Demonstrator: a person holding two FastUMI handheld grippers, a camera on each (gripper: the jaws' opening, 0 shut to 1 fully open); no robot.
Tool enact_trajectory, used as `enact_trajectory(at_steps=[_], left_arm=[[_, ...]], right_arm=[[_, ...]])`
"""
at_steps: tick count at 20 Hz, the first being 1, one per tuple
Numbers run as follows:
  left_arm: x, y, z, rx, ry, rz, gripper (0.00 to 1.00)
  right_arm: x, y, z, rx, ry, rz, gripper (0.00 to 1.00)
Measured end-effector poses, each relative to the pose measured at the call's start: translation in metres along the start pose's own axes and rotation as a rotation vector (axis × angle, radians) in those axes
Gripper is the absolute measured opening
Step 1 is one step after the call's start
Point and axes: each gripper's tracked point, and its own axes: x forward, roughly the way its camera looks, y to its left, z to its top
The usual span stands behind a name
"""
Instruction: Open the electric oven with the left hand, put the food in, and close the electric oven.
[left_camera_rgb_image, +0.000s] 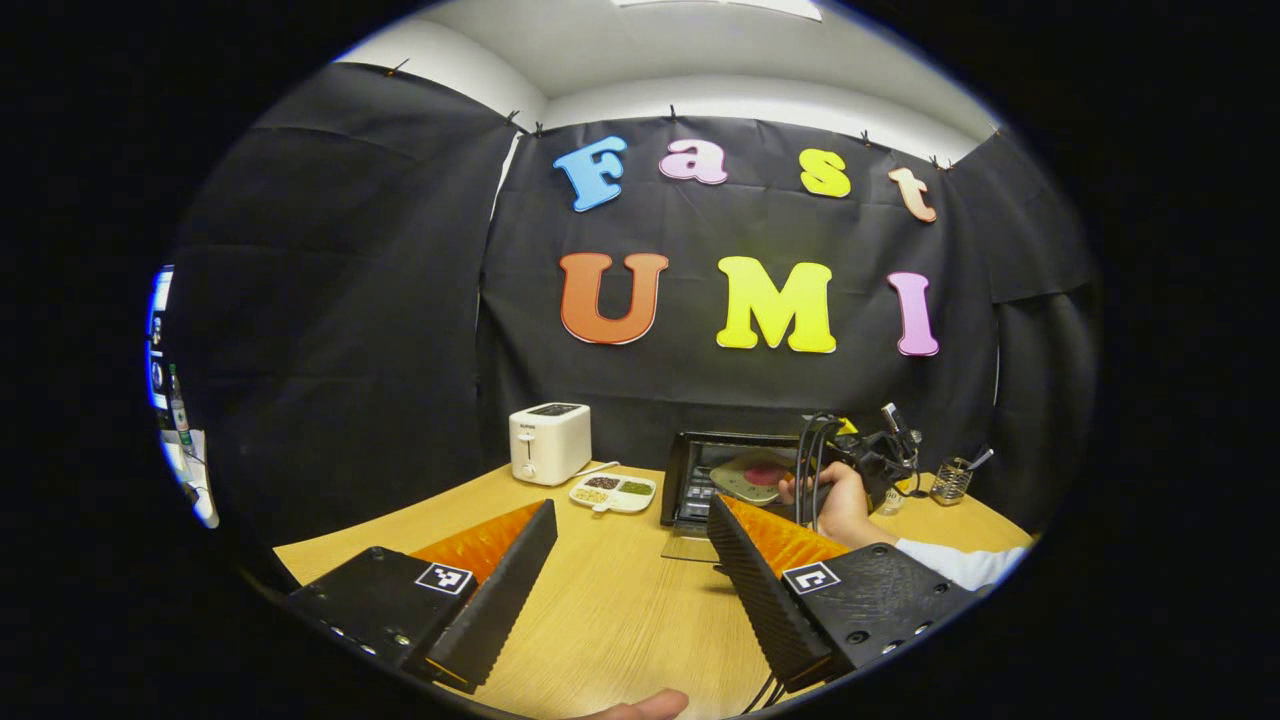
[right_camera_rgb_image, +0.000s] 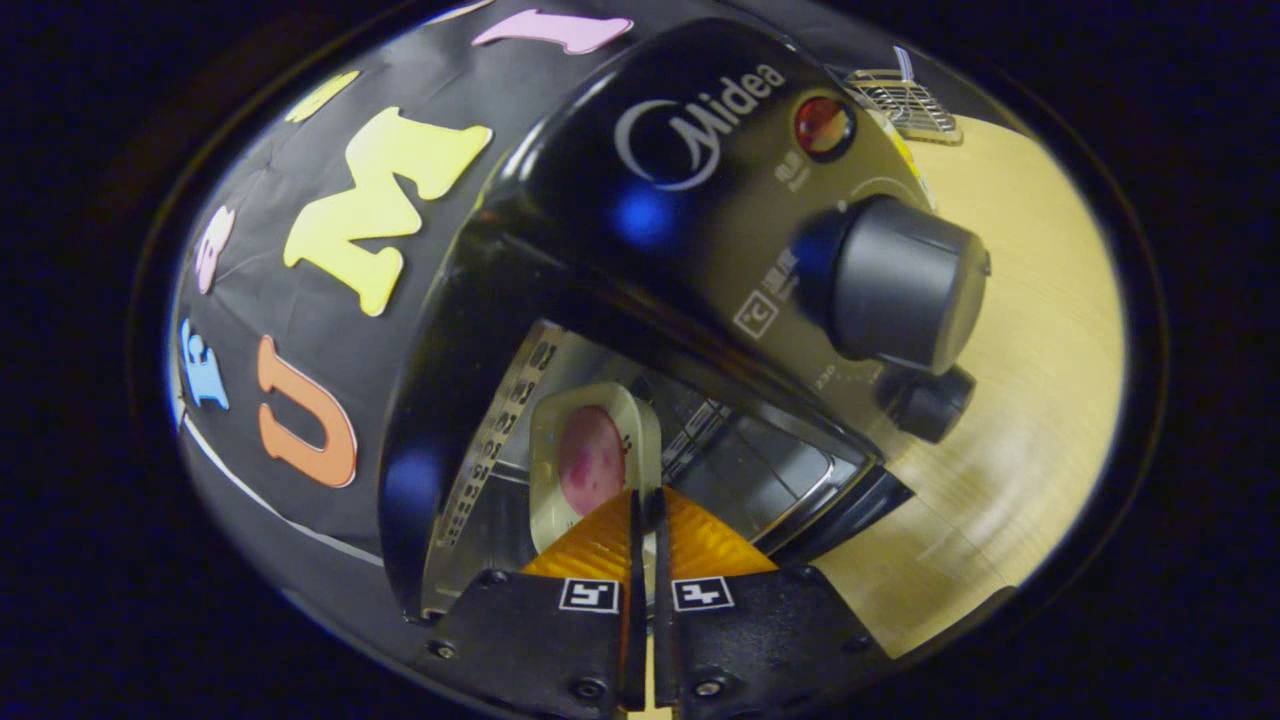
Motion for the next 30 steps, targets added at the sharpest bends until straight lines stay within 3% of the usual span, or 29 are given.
enact_trajectory(at_steps=[3,6,11,16,18,21,24,27,29,30], left_arm=[[0.002,0.004,-0.001,-0.009,0.000,-0.001,0.96],[0.003,0.008,-0.005,-0.020,0.014,0.005,0.96],[0.001,0.015,-0.010,-0.012,0.039,0.019,0.96],[-0.002,0.015,-0.009,0.021,0.043,0.035,0.96],[-0.007,0.012,-0.005,0.023,0.035,0.022,0.96],[-0.010,0.011,-0.002,0.032,0.026,0.023,0.96],[-0.014,0.003,0.001,0.021,0.025,0.018,0.96],[-0.019,-0.015,0.006,0.020,0.011,-0.013,0.96],[-0.021,-0.022,0.009,0.055,0.001,-0.015,0.96],[-0.022,-0.022,0.009,0.066,-0.003,-0.005,0.96]], right_arm=[[-0.001,0.002,0.002,-0.024,-0.044,0.045,0.11],[-0.008,-0.001,-0.002,-0.073,-0.066,0.068,0.07],[-0.042,0.009,-0.002,-0.218,-0.120,0.115,0.31],[-0.091,0.021,0.001,-0.393,-0.178,0.164,0.44],[-0.113,0.032,-0.006,-0.484,-0.192,0.240,0.58],[-0.143,0.026,-0.005,-0.620,-0.232,0.262,0.86],[-0.177,0.021,-0.015,-0.706,-0.199,0.308,1.00],[-0.216,0.021,-0.018,-0.778,-0.191,0.383,0.96],[-0.242,0.012,-0.009,-0.817,-0.202,0.371,1.00],[-0.253,0.009,-0.005,-0.839,-0.201,0.366,0.96]])
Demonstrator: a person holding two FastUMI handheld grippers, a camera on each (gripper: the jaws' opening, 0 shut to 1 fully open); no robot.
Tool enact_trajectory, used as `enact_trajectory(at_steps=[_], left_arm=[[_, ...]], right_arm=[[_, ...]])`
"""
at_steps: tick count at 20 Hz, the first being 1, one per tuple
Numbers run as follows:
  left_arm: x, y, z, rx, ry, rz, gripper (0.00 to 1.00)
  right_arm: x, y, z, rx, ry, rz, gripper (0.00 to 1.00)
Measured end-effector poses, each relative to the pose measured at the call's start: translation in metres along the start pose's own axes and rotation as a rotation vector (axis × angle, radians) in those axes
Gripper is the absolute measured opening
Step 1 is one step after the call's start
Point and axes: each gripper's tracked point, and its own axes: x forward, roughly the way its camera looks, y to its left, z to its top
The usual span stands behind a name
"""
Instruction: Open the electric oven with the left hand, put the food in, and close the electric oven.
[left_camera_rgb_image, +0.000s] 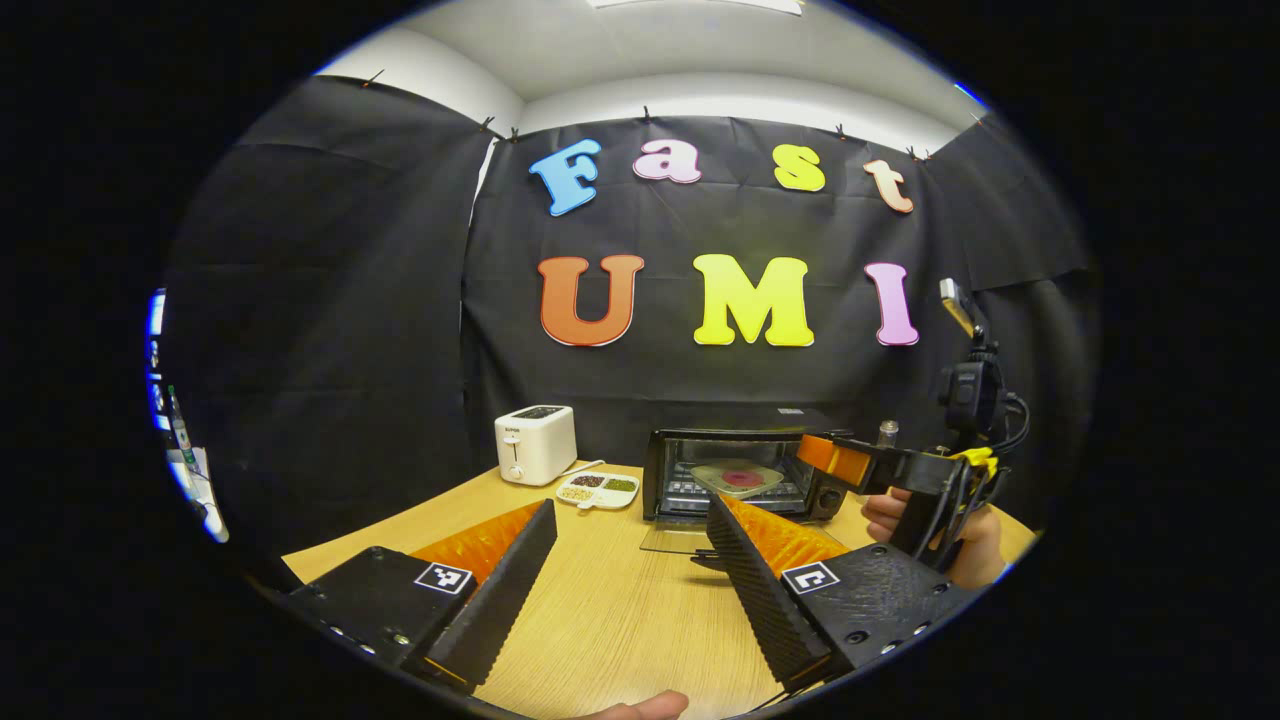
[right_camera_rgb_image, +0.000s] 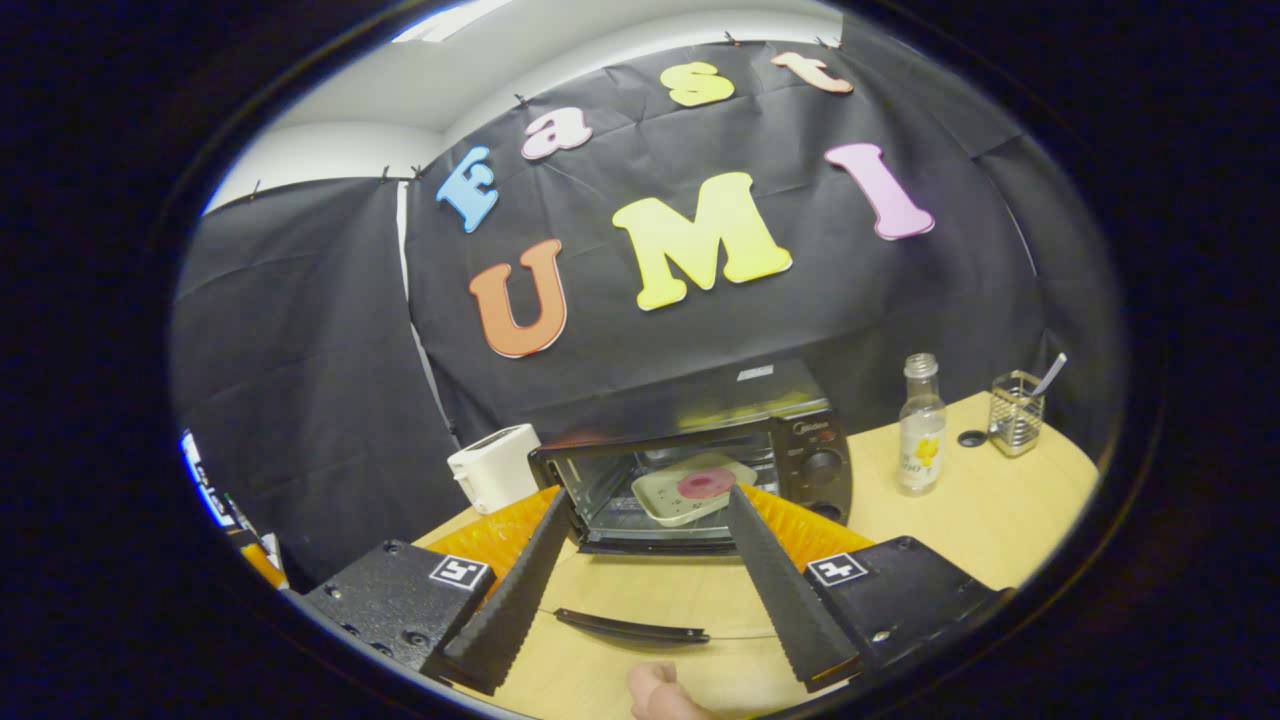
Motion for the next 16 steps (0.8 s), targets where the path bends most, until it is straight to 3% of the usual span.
enact_trajectory(at_steps=[4,8,10,11,16], left_arm=[[-0.001,-0.011,0.000,0.000,0.002,0.015,0.96],[0.003,-0.043,-0.011,0.030,0.038,-0.048,0.97],[0.006,-0.057,-0.011,0.053,0.040,-0.081,0.96],[0.010,-0.063,-0.013,0.054,0.048,-0.097,0.96],[0.032,-0.087,-0.034,0.066,0.122,-0.157,0.97]], right_arm=[[-0.049,-0.017,0.019,-0.082,0.017,-0.014,0.96],[-0.105,-0.052,0.053,-0.139,-0.032,-0.089,0.95],[-0.132,-0.063,0.071,-0.142,-0.056,-0.106,1.00],[-0.145,-0.070,0.080,-0.137,-0.071,-0.115,0.96],[-0.200,-0.105,0.125,-0.155,-0.153,-0.199,0.95]])
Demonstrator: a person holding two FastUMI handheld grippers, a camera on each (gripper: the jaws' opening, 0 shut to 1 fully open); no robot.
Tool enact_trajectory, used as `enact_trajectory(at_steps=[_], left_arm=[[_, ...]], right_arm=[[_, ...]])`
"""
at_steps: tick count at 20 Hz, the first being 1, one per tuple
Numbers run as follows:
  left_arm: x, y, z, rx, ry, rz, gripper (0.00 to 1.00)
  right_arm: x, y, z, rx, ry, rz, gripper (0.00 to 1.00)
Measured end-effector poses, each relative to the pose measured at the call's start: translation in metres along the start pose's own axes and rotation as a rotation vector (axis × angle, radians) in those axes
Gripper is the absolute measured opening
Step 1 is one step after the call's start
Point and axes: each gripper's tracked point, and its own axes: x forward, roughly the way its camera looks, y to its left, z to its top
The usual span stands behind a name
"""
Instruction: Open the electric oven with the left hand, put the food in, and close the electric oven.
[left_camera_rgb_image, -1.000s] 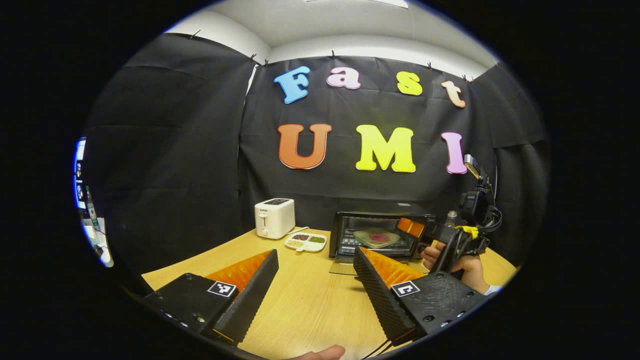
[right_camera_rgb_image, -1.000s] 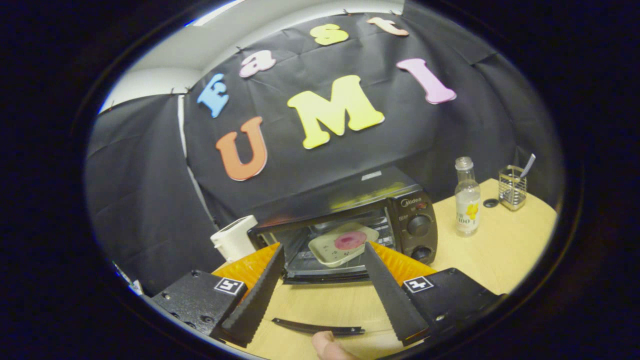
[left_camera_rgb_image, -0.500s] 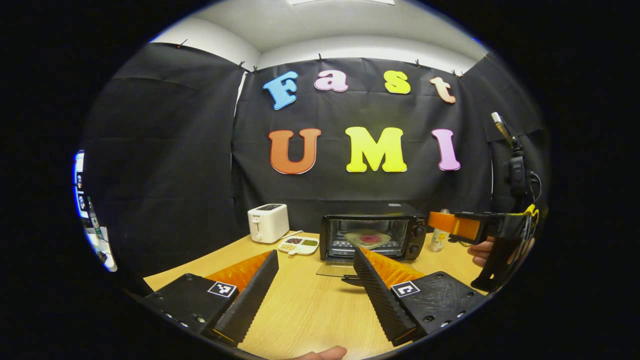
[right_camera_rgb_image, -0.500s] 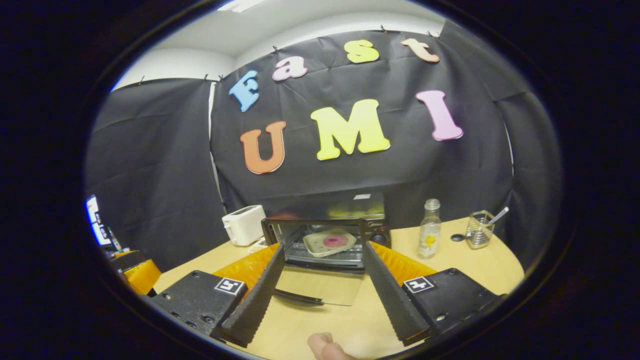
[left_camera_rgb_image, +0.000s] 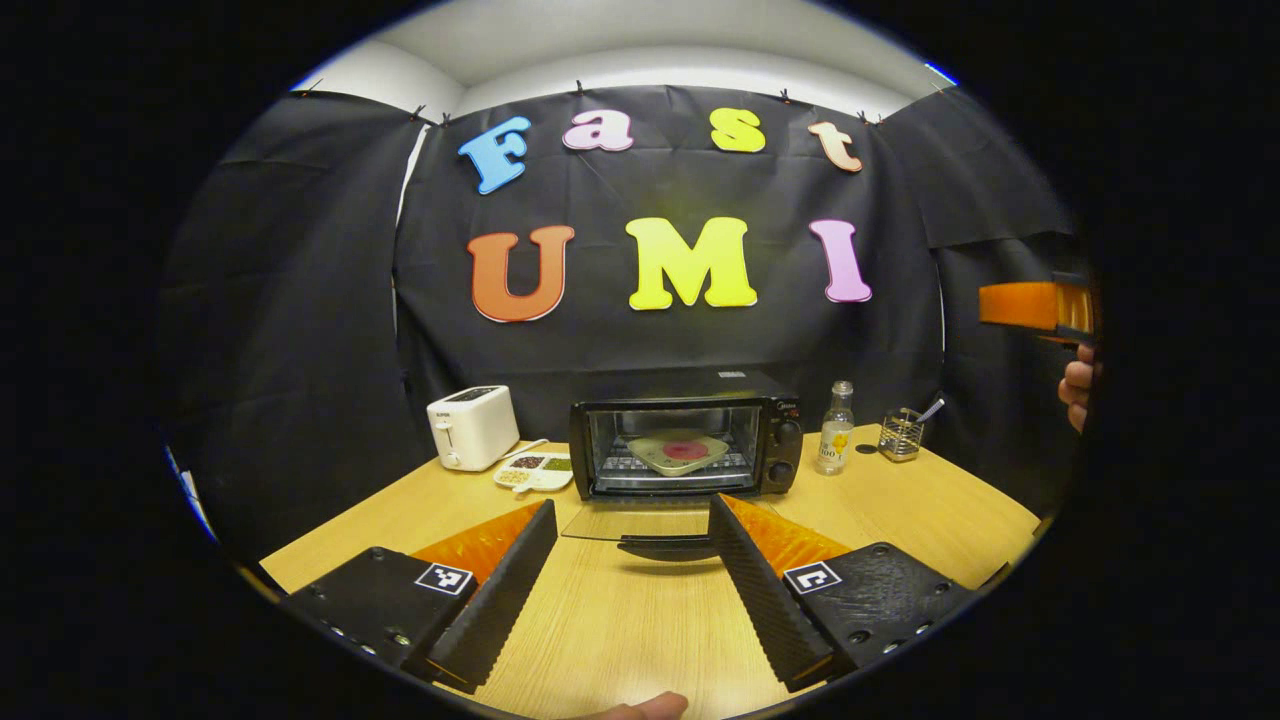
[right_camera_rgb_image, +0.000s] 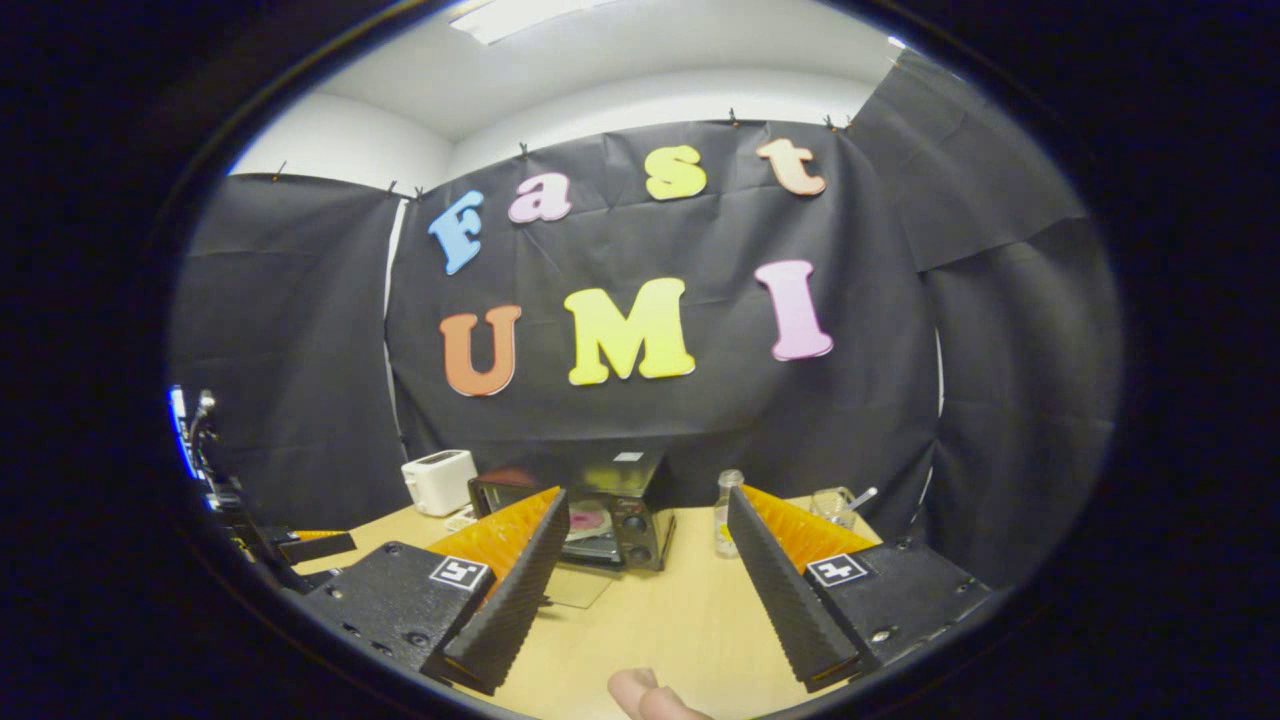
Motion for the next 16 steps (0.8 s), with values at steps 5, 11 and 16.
enact_trajectory(at_steps=[5,11,16], left_arm=[[0.045,-0.031,-0.040,-0.016,0.135,-0.114,0.97],[0.085,-0.031,-0.103,0.011,0.318,-0.124,0.97],[0.105,-0.039,-0.131,0.023,0.392,-0.139,0.97]], right_arm=[[-0.041,-0.018,0.025,-0.037,-0.034,-0.049,0.96],[-0.067,-0.025,0.035,-0.054,-0.075,-0.066,0.96],[-0.072,-0.026,0.032,-0.039,-0.078,-0.068,1.00]])
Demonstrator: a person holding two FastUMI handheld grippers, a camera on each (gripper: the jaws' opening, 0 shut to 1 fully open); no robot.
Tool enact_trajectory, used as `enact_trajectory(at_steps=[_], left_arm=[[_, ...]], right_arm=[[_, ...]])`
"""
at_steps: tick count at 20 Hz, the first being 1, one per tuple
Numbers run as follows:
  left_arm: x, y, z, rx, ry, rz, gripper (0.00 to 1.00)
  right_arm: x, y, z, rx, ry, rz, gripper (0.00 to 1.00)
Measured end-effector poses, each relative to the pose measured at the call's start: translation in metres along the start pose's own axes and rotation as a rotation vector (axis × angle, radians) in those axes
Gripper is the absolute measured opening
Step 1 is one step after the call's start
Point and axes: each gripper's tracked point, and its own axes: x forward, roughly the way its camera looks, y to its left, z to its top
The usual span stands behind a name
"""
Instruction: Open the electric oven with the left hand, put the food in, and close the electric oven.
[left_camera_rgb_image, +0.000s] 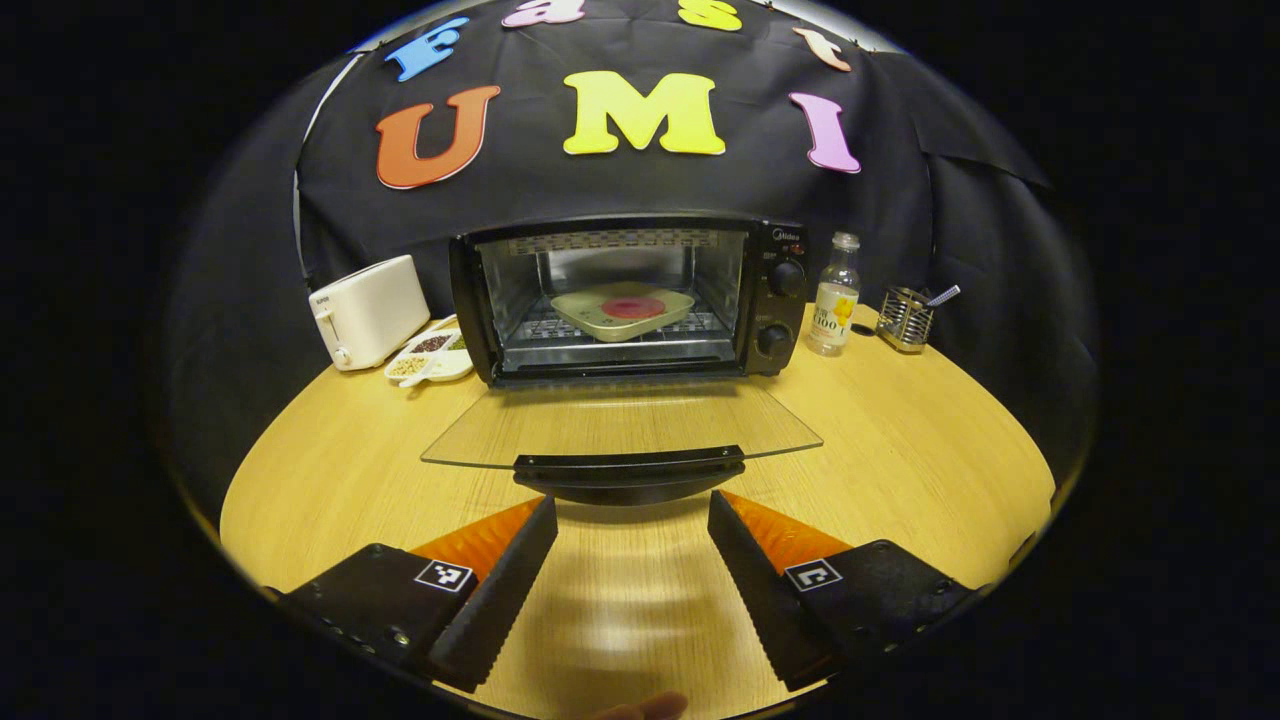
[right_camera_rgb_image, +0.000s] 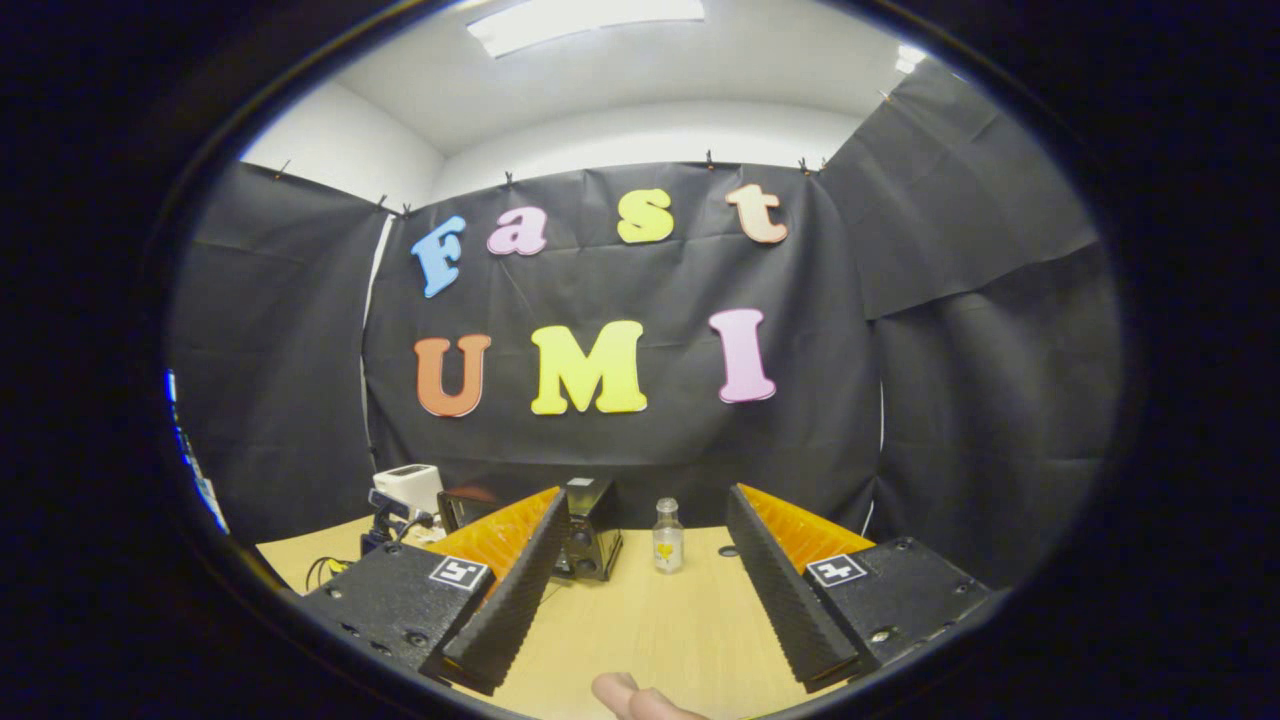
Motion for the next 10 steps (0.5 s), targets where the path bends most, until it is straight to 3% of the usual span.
enact_trajectory(at_steps=[1,2,5,9,10], left_arm=[[0.005,0.003,-0.001,0.007,0.008,0.009,0.97],[0.008,0.004,0.000,0.012,0.014,0.017,0.97],[0.017,0.009,-0.001,0.027,0.026,0.045,0.97],[0.026,0.002,0.005,0.021,0.010,0.017,0.96],[0.026,0.001,0.006,0.016,0.014,0.015,0.97]], right_arm=[[-0.001,0.000,-0.001,0.001,-0.001,0.002,0.96],[-0.002,-0.001,-0.001,-0.002,-0.002,0.002,1.00],[-0.003,-0.004,-0.004,-0.047,-0.007,-0.010,0.96],[-0.008,0.006,-0.006,-0.084,-0.008,0.003,0.96],[-0.009,0.007,-0.007,-0.089,-0.007,0.008,1.00]])
